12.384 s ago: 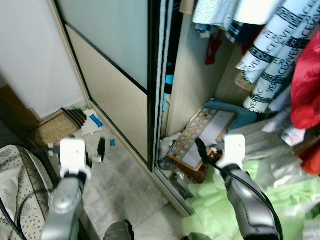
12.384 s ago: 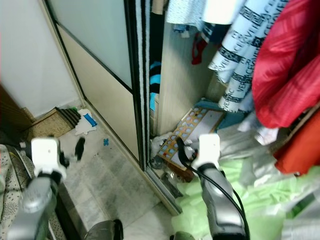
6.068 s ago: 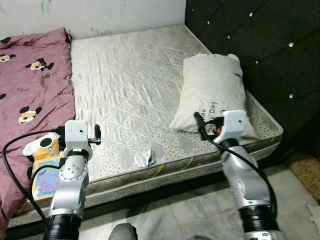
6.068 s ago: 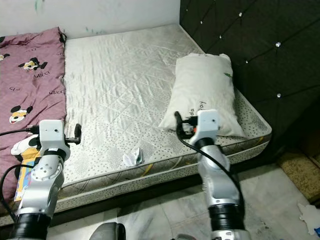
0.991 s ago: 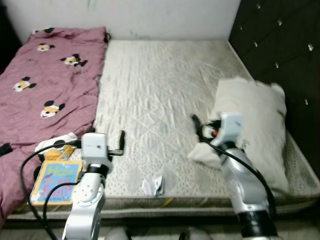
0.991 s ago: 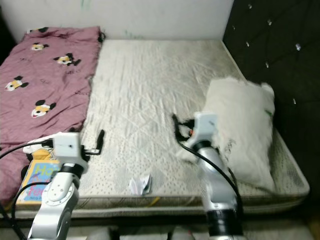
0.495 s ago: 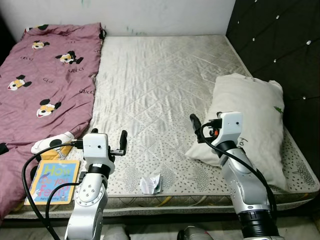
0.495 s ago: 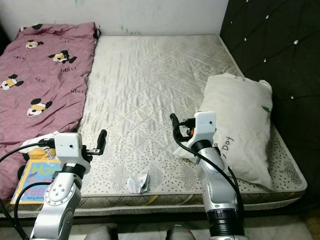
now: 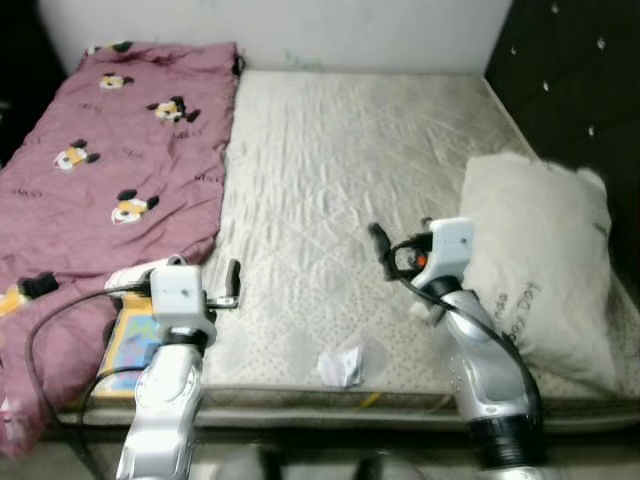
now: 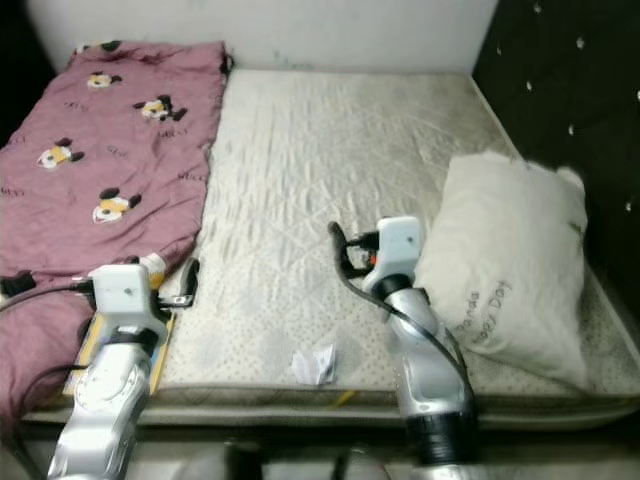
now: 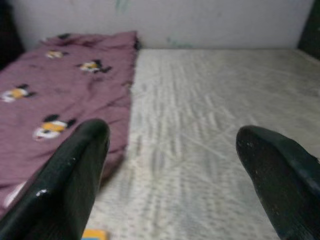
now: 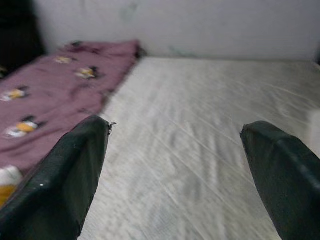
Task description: Clean up the room
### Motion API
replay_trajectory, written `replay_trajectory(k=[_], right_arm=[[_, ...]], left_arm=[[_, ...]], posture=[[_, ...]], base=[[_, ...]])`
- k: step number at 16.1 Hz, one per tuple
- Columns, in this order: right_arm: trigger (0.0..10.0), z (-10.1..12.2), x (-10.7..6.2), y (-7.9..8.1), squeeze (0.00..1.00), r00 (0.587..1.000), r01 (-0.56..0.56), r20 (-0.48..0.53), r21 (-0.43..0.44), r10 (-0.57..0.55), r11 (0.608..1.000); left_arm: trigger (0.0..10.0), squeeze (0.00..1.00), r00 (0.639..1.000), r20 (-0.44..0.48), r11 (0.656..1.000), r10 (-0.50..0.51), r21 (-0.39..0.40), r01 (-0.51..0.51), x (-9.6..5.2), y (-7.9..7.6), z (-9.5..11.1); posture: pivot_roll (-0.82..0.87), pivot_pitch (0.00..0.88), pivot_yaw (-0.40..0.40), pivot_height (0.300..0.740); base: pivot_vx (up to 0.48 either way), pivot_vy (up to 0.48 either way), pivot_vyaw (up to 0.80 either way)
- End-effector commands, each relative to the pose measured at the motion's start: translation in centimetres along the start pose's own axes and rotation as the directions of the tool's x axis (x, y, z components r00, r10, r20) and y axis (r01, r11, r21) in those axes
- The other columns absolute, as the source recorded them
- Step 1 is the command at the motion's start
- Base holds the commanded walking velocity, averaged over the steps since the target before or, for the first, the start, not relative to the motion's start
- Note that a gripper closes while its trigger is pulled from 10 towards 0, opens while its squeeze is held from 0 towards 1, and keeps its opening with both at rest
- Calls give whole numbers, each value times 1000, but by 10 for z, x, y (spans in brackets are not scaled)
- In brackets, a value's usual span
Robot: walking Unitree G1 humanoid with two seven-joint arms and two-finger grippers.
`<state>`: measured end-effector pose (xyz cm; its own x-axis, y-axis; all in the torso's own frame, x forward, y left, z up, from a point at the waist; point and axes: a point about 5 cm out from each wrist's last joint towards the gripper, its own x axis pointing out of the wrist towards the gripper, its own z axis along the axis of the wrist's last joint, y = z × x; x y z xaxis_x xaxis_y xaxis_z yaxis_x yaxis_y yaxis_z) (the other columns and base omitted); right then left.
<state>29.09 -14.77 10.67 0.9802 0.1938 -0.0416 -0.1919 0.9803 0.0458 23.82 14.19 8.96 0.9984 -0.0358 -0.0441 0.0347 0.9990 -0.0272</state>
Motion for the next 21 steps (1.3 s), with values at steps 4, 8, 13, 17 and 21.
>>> replay_trajectory(k=[4, 8, 13, 17, 21], right_arm=[[10000, 7, 3, 4, 0, 1000, -4, 24, 17, 4, 1000], [10000, 4, 0, 4, 0, 1000, 0, 6, 21, 0, 1000], [10000, 9, 3, 8, 0, 1000, 4, 31, 19, -5, 1000], [10000, 15, 9, 12, 0, 998, -3, 59, 26, 1, 1000], [10000, 8, 2, 15, 0, 999, -20, 38, 62, 18, 998]], left_arm=[[10000, 0, 999, -11, 999, 32, 22, -31, -1, 8, -1], [10000, 0, 999, -17, 999, 41, 8, -41, -1, 9, -1], [10000, 0, 999, 4, 998, 53, 41, -53, 2, 15, 5], [10000, 0, 997, 27, 996, 66, 50, -67, 7, 21, 13], [10000, 0, 998, 15, 997, 64, 41, -64, 3, 14, 7]], posture=[[-3, 59, -10, 740], [-3, 74, -8, 740], [6, 97, 22, 740], [13, 98, 32, 740], [8, 88, 11, 740]], base=[[0, 0, 0], [0, 0, 0], [0, 0, -320], [0, 0, 0], [0, 0, 0]])
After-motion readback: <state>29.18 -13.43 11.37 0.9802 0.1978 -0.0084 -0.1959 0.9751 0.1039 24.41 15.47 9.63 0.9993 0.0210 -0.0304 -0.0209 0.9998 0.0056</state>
